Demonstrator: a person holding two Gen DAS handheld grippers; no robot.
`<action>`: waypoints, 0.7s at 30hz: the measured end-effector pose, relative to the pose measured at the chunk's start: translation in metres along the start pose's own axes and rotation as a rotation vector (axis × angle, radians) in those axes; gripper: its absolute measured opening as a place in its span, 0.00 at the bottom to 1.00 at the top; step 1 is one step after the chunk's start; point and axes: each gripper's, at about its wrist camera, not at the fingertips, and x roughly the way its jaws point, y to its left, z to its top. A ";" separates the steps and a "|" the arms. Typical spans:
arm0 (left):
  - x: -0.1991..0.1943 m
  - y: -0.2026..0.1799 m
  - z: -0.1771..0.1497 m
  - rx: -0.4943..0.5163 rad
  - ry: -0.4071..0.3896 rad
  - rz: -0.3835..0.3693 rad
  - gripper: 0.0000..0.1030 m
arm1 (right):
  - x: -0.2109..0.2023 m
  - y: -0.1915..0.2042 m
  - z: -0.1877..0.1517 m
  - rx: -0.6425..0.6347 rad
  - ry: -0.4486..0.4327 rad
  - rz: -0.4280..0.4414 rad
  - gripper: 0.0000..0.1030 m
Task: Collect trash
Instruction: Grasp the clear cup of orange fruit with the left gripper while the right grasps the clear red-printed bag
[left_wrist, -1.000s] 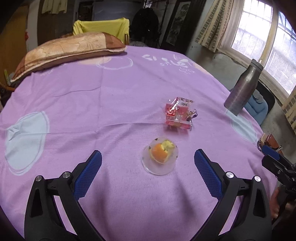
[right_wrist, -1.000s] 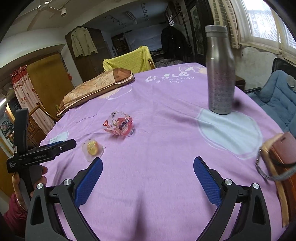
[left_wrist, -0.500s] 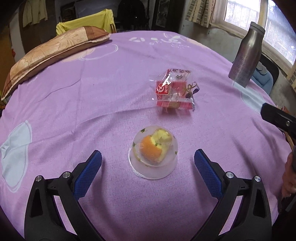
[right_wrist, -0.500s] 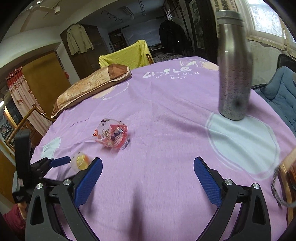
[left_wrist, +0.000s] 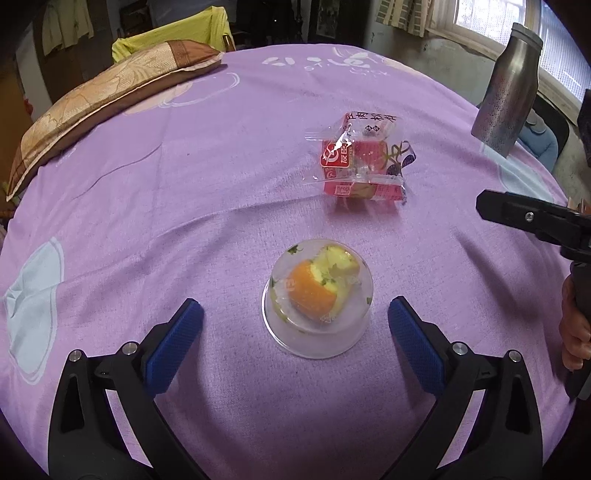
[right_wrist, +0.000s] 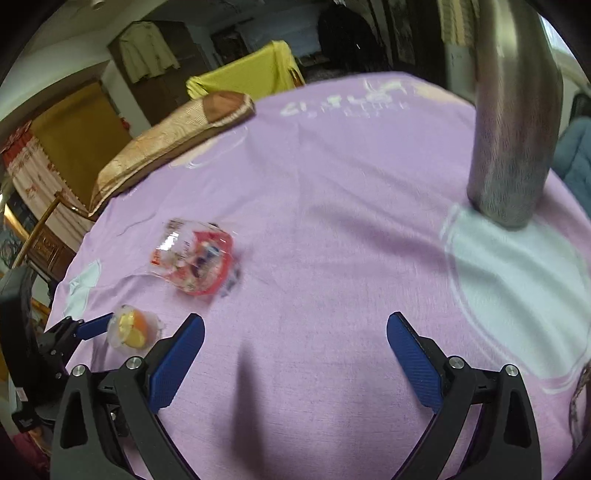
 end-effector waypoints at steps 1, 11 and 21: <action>0.000 0.000 0.000 0.001 0.000 0.000 0.94 | 0.001 0.000 0.000 -0.002 0.006 0.000 0.95; 0.000 0.001 0.000 0.002 -0.002 -0.003 0.94 | 0.013 0.020 -0.003 -0.134 0.066 -0.126 0.96; 0.003 0.038 0.008 -0.099 0.002 0.071 0.95 | 0.017 0.022 -0.005 -0.162 0.074 -0.147 0.96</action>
